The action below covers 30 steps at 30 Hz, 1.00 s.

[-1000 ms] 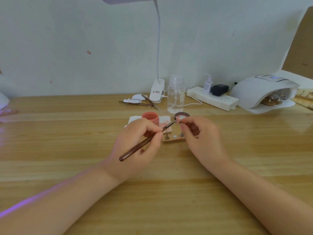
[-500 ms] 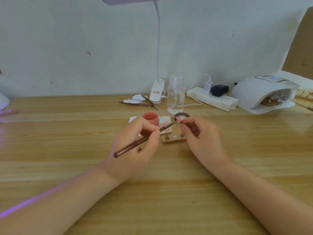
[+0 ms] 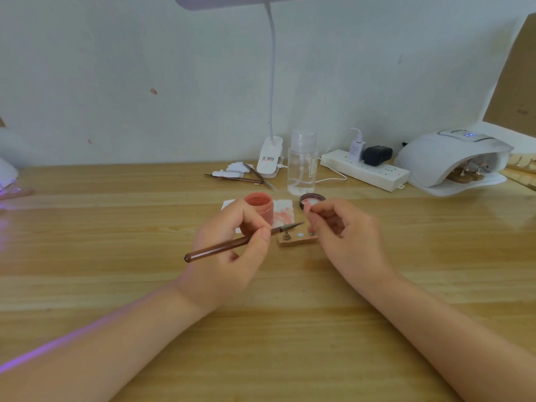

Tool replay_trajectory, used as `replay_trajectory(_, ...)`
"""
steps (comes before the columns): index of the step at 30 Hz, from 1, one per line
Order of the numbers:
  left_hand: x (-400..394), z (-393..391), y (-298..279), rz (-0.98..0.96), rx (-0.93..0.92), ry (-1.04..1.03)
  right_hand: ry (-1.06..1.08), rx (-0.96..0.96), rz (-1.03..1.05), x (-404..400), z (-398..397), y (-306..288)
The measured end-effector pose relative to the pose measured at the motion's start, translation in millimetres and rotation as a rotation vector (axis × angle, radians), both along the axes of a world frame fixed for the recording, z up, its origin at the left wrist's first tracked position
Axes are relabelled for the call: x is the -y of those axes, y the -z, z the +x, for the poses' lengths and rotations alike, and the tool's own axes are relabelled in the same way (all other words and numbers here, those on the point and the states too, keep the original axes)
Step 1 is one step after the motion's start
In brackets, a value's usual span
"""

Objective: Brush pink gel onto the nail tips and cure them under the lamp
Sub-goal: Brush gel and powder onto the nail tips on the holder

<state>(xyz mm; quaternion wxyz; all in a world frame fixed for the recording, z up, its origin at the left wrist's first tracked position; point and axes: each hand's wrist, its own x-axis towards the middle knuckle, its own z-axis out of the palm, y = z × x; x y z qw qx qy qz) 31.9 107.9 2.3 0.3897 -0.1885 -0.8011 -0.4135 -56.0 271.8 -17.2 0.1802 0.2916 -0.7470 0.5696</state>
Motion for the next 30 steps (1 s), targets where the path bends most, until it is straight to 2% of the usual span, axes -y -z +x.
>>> replay_trajectory(3,-0.3,-1.6,0.7,0.067,0.009,-0.013,-0.008,0.008,-0.005,0.9,-0.3,-0.1)
replay_trajectory(7,-0.3,-5.9,4.4,0.197,0.107,0.016,-0.033,0.0,-0.008,1.9,0.6,-0.8)
replay_trajectory(11,-1.2,-4.6,4.1,0.174,0.144,0.03,-0.041,-0.007,-0.006,1.7,1.3,-0.5)
replay_trajectory(16,1.5,-0.5,1.6,0.106,0.073,0.053,-0.034,0.0,-0.008,1.2,1.0,0.0)
replay_trajectory(23,-1.2,-6.5,2.6,0.259,0.106,0.004,-0.053,0.004,-0.031,2.2,3.0,-1.1)
replay_trajectory(27,-1.5,-5.9,3.3,0.227,0.149,0.026,-0.052,0.009,-0.025,2.2,2.7,-1.2)
replay_trajectory(30,0.4,-3.3,3.0,0.182,0.111,0.048,-0.05,0.018,-0.03,1.6,2.3,-1.1)
